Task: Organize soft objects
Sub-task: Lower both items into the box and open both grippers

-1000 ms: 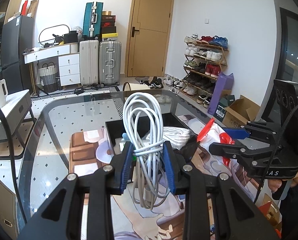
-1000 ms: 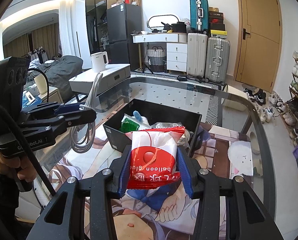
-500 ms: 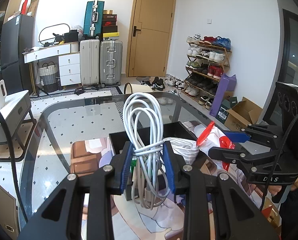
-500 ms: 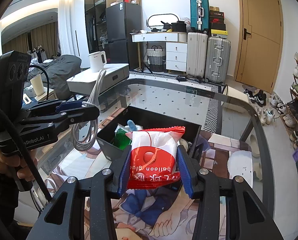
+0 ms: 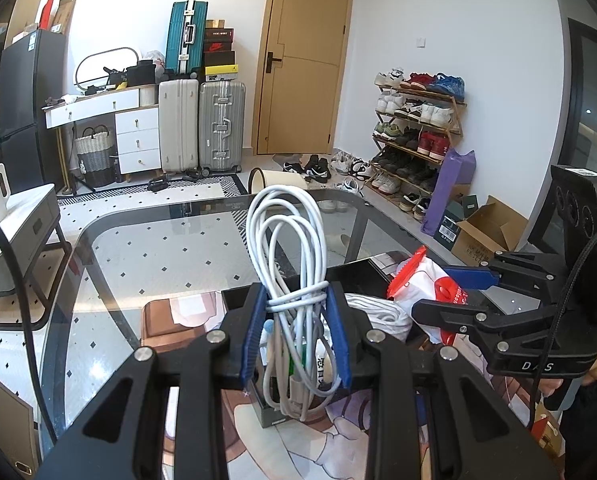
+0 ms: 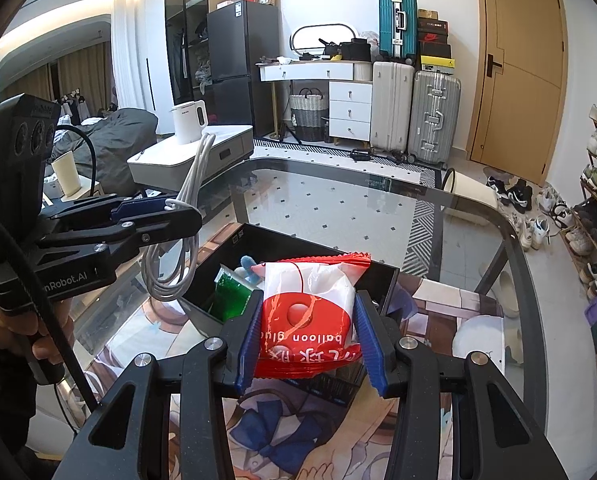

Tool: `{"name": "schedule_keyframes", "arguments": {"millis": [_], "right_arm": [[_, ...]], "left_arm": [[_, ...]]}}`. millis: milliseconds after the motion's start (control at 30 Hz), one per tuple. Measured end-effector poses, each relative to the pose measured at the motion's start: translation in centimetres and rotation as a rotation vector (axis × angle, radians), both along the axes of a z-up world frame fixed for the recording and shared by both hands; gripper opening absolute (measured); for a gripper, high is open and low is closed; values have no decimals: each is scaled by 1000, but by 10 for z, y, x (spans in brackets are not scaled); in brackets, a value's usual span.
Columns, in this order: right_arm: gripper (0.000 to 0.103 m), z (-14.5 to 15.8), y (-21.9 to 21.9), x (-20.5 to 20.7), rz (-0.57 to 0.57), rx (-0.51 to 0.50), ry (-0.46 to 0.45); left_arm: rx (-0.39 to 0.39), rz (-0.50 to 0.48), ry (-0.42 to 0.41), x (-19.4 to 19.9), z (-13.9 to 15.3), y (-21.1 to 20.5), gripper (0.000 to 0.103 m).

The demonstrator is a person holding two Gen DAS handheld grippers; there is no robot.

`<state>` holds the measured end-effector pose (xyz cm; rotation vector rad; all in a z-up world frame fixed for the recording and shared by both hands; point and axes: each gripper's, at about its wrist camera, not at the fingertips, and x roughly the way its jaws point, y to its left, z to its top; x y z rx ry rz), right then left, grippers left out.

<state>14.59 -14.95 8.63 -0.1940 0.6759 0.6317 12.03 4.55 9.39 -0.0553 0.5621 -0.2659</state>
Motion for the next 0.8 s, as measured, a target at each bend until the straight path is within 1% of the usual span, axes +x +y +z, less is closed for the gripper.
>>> {"name": "schedule_keyframes", "arguments": {"millis": [467, 800], "right_arm": [[44, -14, 19, 36, 7, -39, 43], [44, -29, 24, 57, 8, -61, 76]], "left_arm": [[27, -26, 52, 34, -17, -13, 29], [69, -48, 95, 49, -32, -29, 29]]}}
